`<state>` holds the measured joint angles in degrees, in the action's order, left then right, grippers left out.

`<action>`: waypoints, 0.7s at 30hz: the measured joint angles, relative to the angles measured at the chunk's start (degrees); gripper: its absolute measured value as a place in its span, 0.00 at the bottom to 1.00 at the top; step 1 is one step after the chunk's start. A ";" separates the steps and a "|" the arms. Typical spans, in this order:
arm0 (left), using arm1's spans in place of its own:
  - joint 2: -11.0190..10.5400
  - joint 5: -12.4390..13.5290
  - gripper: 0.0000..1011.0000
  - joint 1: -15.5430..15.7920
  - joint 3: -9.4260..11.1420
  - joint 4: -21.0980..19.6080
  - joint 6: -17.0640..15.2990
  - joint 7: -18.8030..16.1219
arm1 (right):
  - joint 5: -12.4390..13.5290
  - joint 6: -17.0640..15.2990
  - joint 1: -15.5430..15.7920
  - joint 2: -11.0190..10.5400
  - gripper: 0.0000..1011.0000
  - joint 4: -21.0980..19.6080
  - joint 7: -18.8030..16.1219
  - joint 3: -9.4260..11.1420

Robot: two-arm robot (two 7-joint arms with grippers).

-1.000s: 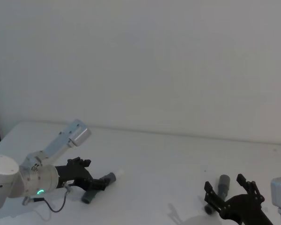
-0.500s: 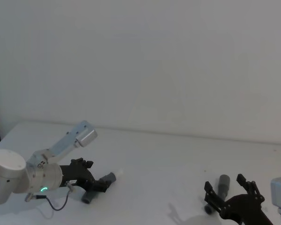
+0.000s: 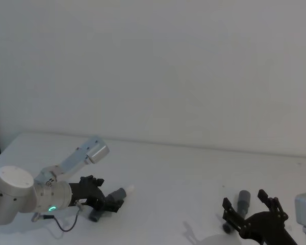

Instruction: Use both hands to pick up one end of the pipe from the table, align the ends, and insert them.

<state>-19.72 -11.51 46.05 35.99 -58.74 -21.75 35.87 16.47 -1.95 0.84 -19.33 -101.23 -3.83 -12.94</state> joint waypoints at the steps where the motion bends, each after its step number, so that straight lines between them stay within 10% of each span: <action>1: 0.13 0.04 0.99 0.05 0.00 0.20 0.12 0.00 | 0.00 0.00 0.00 0.00 0.99 0.00 0.00 0.00; 21: 2.45 0.75 0.99 1.21 -0.49 4.93 2.38 0.72 | 0.00 0.00 0.00 0.00 0.99 0.00 0.00 0.00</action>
<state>-17.27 -10.77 47.26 35.50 -53.81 -19.37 36.59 16.47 -1.95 0.84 -19.33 -101.23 -3.83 -12.94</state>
